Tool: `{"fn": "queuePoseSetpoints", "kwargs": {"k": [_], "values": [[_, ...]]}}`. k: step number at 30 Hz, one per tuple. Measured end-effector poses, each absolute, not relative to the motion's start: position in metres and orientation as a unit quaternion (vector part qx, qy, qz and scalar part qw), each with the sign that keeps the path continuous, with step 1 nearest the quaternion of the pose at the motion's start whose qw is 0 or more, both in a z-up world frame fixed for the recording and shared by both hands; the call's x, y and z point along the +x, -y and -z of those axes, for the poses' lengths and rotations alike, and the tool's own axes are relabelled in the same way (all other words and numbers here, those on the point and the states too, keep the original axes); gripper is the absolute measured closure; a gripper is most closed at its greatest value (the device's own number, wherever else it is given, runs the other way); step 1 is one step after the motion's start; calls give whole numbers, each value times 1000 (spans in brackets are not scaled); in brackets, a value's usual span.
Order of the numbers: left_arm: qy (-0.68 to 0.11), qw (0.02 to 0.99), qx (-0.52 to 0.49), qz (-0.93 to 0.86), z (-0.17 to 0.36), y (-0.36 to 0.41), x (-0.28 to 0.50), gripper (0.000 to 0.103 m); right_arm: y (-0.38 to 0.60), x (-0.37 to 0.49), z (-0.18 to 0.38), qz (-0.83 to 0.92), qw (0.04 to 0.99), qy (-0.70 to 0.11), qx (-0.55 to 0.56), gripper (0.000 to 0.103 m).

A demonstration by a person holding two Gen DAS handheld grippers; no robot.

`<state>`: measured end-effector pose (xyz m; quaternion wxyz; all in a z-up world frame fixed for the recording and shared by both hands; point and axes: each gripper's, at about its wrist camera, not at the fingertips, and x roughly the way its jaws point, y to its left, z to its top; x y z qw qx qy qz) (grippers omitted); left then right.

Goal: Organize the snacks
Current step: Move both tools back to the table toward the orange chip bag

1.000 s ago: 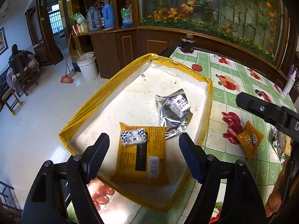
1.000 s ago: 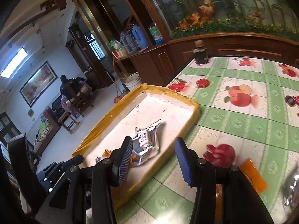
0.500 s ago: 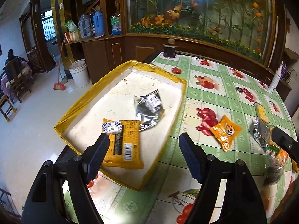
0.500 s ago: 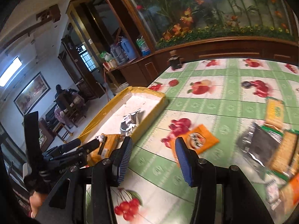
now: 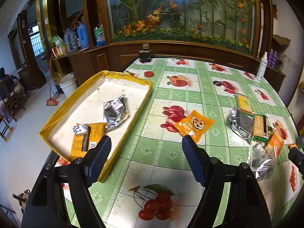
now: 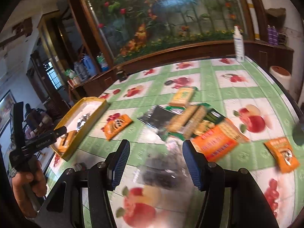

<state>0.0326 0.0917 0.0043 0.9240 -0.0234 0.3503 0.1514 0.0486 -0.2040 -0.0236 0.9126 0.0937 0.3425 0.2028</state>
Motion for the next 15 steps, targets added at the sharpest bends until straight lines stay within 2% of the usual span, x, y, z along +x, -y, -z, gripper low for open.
{"fn": "queuePoseSetpoints", "kwargs": {"k": [7,9,15], "values": [[-351,926,-13,-141,-7,-77,31,26,230,42,36,-185,912,-350,106,40],[-352,926,-11,-140,-7,-74,32,23,230,40,37,-180,914,-350,103,36],[-376,917,-22,-127,5,-77,39,21,232,36,40,-178,913,-355,98,36]]}}
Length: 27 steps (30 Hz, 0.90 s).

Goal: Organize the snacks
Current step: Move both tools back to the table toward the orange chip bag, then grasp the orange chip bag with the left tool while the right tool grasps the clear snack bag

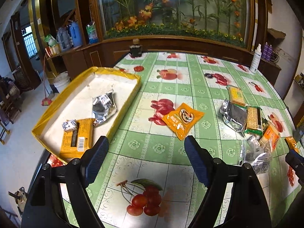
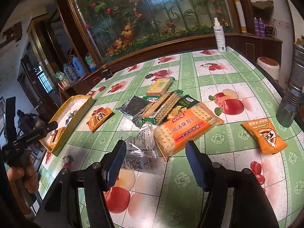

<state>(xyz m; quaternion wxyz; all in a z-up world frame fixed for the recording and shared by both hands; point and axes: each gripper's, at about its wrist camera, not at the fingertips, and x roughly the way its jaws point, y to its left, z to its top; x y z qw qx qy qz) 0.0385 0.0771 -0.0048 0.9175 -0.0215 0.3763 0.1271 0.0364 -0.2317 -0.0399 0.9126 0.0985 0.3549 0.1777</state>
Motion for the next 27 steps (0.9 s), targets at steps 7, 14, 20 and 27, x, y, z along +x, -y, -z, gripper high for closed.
{"fn": "queuePoseSetpoints", "kwargs": {"k": [7,14,20,27], "values": [[-415,906,-11,-86,26,-73,61,21,213,38,51,-193,904,-375,74,33],[-444,895,19,-31,39,-60,112,21,198,47,65,-209,891,-398,62,33],[-459,885,67,-22,52,-46,149,21,184,61,73,-219,881,-416,48,31],[-471,879,75,-1,73,-42,165,19,160,75,81,-217,879,-425,16,26]]}}
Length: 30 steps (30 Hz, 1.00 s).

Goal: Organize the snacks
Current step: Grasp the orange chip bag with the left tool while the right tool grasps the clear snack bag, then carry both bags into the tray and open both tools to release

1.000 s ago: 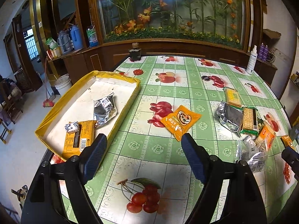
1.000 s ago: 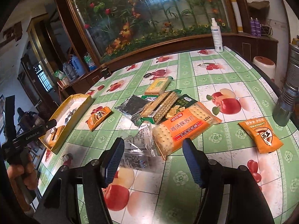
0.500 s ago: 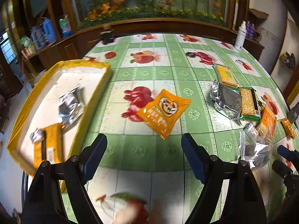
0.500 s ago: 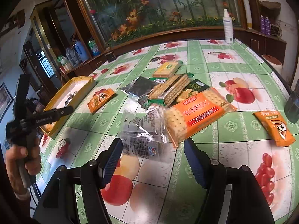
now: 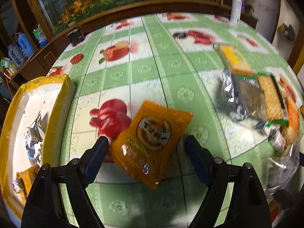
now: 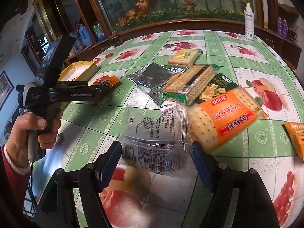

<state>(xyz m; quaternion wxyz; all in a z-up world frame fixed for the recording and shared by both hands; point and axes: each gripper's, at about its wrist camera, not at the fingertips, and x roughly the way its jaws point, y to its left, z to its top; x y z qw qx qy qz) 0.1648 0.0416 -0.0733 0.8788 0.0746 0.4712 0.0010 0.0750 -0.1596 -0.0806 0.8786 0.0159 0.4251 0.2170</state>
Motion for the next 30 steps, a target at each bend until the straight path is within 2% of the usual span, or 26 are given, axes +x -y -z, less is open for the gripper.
{"fn": "queuePoseSetpoints", "kwargs": {"k": [4,5,6,8,9,11,12,13,15,16,22,30], "values": [[-474,880,29,16,76,-50,167,22,148,81,86,-216,876,-432,-3,22],[-473,881,15,27,75,-52,166,36,146,82,86,-214,876,-432,-4,22],[-470,882,16,27,74,-52,164,43,144,84,86,-213,877,-432,-5,21],[-469,883,18,29,73,-49,162,50,140,87,86,-216,876,-431,-3,20],[-468,883,19,30,73,-48,160,53,139,89,86,-217,877,-429,-4,24],[-468,883,18,33,73,-47,155,54,138,89,84,-226,876,-426,-2,30],[-467,883,14,36,72,-47,151,54,138,88,83,-230,876,-424,-1,36],[-467,883,9,39,72,-47,149,55,139,87,80,-236,876,-419,5,49],[-468,882,-5,46,71,-48,143,56,143,86,75,-250,871,-421,25,61],[-469,882,-11,50,70,-49,139,56,144,86,74,-253,870,-423,27,64],[-449,892,-26,45,54,-57,114,56,154,75,67,-268,869,-411,60,71],[-417,907,-54,27,28,-81,82,56,154,61,48,-275,878,-385,73,74]]}}
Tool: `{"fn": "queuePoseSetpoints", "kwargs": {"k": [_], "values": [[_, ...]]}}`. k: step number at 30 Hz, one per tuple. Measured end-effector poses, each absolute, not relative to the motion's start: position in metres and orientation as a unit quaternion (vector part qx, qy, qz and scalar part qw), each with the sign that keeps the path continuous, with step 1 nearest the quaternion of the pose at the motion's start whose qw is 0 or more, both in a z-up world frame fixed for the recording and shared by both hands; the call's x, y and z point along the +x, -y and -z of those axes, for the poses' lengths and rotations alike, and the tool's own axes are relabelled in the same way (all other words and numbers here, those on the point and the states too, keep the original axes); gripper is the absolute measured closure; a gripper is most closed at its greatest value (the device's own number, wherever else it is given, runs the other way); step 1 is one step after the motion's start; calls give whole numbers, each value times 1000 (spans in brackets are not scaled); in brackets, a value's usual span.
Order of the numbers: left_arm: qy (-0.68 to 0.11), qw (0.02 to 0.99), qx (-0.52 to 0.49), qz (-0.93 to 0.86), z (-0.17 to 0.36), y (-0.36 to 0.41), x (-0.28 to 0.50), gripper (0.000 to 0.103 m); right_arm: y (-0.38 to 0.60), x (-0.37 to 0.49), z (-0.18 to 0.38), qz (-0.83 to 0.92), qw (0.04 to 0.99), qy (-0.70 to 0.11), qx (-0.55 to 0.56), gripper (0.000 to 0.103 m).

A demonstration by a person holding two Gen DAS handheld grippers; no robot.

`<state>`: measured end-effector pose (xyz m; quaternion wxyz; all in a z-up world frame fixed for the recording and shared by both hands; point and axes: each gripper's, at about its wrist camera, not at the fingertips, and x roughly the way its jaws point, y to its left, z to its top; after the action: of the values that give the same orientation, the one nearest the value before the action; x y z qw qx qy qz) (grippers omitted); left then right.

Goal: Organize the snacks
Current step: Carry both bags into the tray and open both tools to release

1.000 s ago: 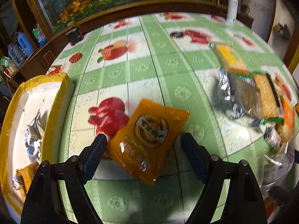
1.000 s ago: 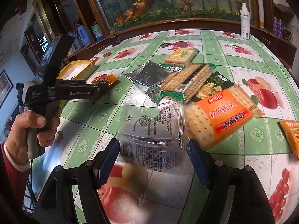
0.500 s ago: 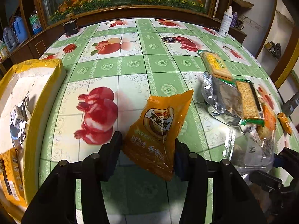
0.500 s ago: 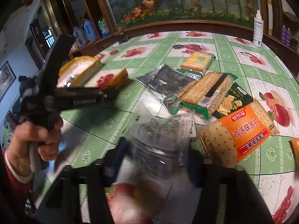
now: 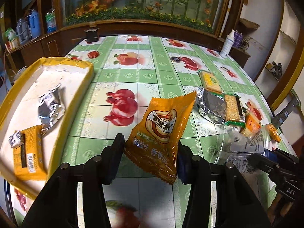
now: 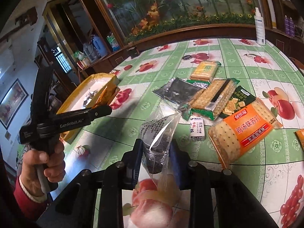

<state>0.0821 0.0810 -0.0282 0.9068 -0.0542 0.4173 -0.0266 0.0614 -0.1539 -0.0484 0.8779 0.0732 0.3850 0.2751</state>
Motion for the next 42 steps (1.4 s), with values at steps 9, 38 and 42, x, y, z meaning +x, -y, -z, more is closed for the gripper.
{"fn": "queuePoseSetpoints", "kwargs": {"k": [9,38,42], "values": [[-392,916,-80,-17,11,-125,55,56,122,60,24,-317,874,-361,77,76],[-386,886,-155,-204,36,-275,54,55,-137,173,28,-460,801,-370,102,76],[-391,883,-154,-208,41,-277,55,55,-146,180,41,-458,797,-382,98,76]]}}
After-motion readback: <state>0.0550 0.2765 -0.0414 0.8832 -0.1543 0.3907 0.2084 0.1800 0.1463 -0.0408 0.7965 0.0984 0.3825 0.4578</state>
